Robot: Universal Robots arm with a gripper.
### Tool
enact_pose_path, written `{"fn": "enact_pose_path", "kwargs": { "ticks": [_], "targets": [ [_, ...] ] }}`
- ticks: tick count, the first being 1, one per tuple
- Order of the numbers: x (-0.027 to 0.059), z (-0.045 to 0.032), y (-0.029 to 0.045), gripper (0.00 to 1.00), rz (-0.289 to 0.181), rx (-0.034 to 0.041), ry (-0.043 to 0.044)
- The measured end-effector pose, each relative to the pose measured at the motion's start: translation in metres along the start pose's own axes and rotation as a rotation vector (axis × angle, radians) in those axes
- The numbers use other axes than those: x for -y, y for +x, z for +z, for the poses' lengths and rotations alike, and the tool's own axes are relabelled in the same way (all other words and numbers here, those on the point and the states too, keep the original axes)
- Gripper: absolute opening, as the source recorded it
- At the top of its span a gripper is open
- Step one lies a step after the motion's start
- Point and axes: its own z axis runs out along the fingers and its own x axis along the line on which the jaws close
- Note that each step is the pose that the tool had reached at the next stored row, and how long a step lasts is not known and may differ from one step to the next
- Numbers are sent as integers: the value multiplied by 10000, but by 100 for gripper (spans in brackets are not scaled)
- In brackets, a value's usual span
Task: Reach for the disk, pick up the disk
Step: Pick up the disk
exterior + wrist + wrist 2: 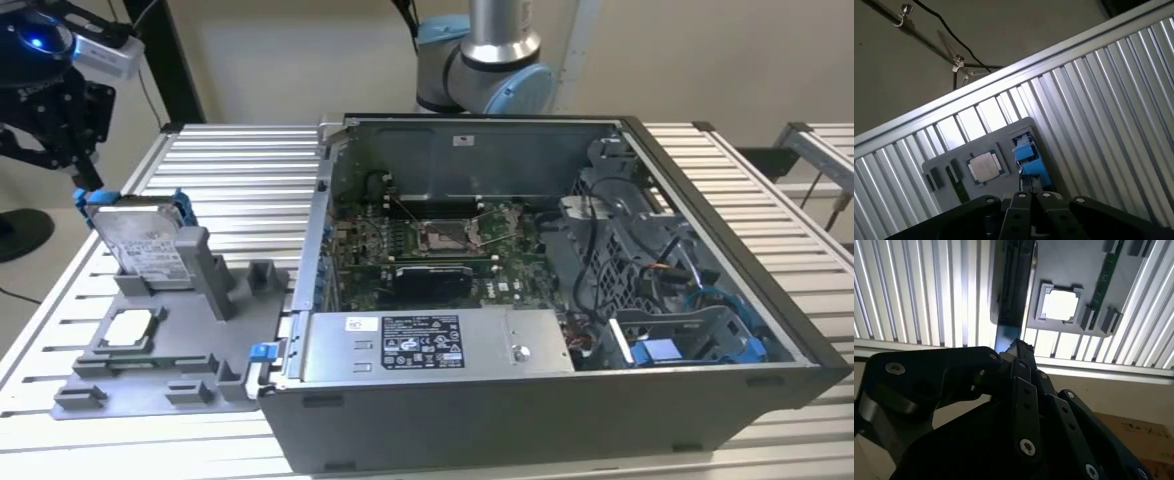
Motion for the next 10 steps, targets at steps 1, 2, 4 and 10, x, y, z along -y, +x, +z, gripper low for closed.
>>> {"fn": "enact_pose_path", "kwargs": {
  "ticks": [1, 2, 4, 10],
  "targets": [
    [0, 0, 0, 0, -186, -6, 1],
    [0, 0, 0, 0, -377, -12, 2],
    [0, 0, 0, 0, -742, -24, 3],
    [0, 1, 0, 0, -1826, -51, 30]
  ]
}}
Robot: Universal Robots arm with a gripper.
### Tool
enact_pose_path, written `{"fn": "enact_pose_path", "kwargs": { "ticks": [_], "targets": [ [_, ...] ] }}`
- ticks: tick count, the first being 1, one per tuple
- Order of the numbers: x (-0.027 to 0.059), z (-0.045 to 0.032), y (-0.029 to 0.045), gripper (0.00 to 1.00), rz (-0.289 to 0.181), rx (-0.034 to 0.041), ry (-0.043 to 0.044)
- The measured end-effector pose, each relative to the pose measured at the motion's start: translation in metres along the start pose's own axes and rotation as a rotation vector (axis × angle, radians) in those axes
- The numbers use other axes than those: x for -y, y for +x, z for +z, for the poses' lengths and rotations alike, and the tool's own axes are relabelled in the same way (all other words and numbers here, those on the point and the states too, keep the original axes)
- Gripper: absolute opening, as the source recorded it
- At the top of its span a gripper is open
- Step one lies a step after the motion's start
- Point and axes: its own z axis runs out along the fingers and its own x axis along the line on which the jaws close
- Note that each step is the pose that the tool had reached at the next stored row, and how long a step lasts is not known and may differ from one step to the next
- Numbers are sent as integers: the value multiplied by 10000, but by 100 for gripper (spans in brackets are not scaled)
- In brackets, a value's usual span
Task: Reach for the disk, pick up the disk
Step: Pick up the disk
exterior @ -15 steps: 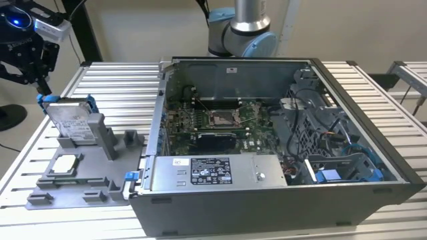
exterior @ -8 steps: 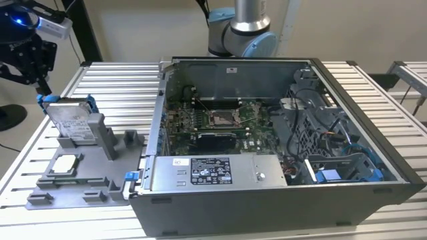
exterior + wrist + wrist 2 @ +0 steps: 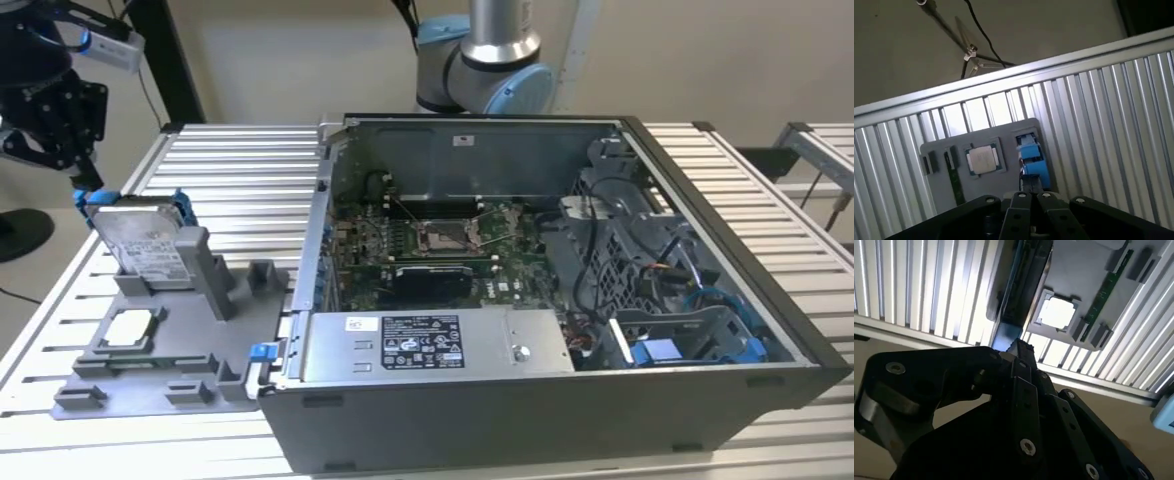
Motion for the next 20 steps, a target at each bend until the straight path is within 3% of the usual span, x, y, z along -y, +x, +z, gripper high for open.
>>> {"fn": "enact_pose_path", "kwargs": {
  "ticks": [6, 11, 20],
  "targets": [
    [0, 2, 0, 0, -1103, -27, 40],
    [-1, 6, 0, 0, -1752, -55, 61],
    [-1, 7, 1, 0, -1931, -66, 65]
  ]
}}
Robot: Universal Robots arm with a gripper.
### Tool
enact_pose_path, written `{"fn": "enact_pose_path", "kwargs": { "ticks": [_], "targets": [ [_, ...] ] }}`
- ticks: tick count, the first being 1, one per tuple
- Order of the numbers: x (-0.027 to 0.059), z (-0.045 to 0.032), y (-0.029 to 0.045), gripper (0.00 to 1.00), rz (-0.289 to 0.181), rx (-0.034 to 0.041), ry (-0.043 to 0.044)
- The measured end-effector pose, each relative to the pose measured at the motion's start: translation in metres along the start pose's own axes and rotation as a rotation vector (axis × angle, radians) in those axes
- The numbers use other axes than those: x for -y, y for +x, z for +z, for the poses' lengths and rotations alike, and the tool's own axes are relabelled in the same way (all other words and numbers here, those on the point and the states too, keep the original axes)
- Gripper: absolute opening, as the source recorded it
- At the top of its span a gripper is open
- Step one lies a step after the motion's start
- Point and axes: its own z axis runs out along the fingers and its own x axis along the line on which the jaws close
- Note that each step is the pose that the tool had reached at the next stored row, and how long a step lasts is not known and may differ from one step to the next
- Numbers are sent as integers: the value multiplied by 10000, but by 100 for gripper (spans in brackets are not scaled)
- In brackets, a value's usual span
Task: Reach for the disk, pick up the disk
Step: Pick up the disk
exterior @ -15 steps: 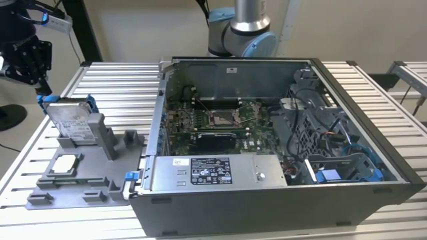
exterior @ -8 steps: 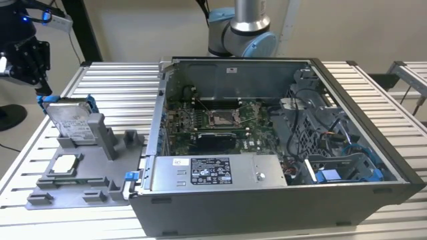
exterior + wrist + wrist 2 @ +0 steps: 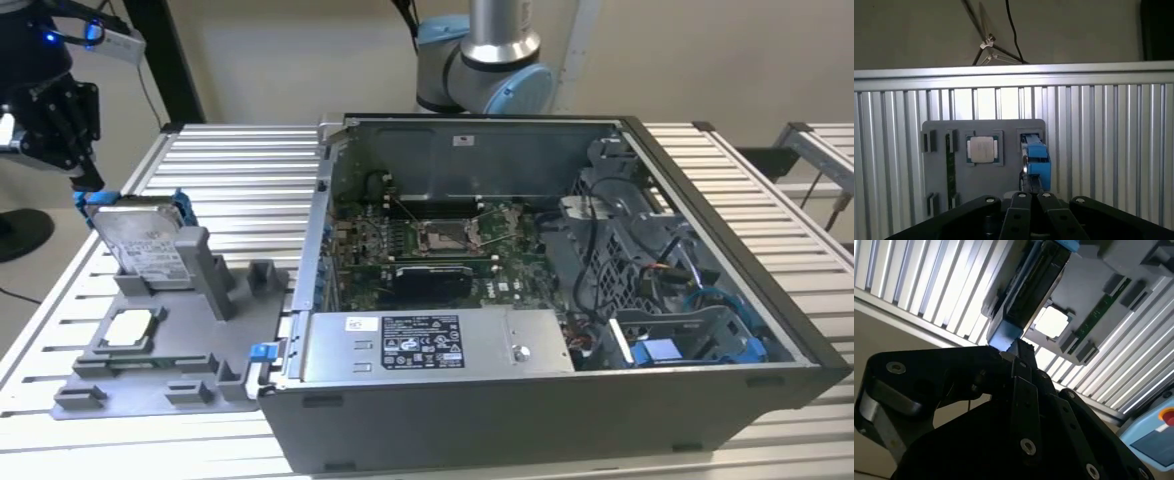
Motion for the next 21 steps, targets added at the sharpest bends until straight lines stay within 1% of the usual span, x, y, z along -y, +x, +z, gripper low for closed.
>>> {"fn": "enact_pose_path", "kwargs": {
  "ticks": [1, 15, 17, 21],
  "targets": [
    [0, 0, 0, 100, -13, -1, 0],
    [0, 0, 0, 100, -145, -14, 9],
    [0, 19, -2, 100, -146, -11, 22],
    [2, 89, -8, 100, -145, -15, 18]
  ]
}}
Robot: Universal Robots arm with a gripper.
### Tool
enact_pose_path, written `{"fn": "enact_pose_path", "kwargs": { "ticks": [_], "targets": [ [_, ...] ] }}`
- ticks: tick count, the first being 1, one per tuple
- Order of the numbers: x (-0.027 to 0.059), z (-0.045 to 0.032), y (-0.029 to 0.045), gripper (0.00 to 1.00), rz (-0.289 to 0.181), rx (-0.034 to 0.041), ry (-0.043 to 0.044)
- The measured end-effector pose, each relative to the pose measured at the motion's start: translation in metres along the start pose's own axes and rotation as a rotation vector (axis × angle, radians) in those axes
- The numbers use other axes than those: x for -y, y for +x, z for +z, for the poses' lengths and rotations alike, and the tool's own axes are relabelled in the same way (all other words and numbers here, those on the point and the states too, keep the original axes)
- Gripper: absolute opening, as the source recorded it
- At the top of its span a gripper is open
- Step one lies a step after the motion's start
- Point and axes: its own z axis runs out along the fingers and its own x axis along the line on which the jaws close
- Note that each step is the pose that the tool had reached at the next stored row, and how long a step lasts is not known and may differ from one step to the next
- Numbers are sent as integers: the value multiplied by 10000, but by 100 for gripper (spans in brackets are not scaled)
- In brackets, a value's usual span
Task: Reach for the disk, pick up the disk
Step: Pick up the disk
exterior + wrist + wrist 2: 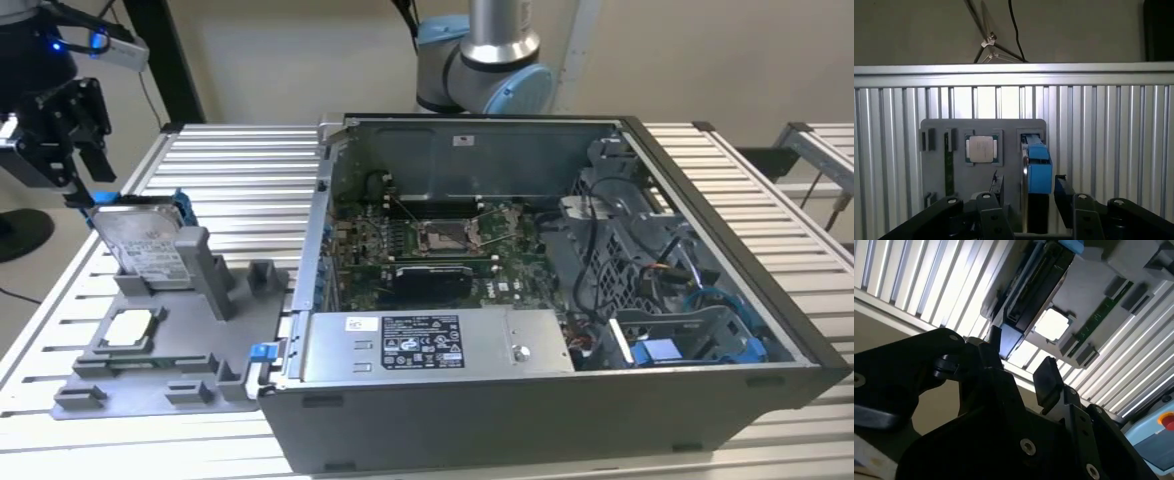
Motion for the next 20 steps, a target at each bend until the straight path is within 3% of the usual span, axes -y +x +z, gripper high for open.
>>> {"fn": "enact_pose_path", "kwargs": {
  "ticks": [12, 20],
  "targets": [
    [25, 217, -56, 100, 0, 2, -6],
    [16, 363, -62, 100, 0, 10, 70]
  ]
}}
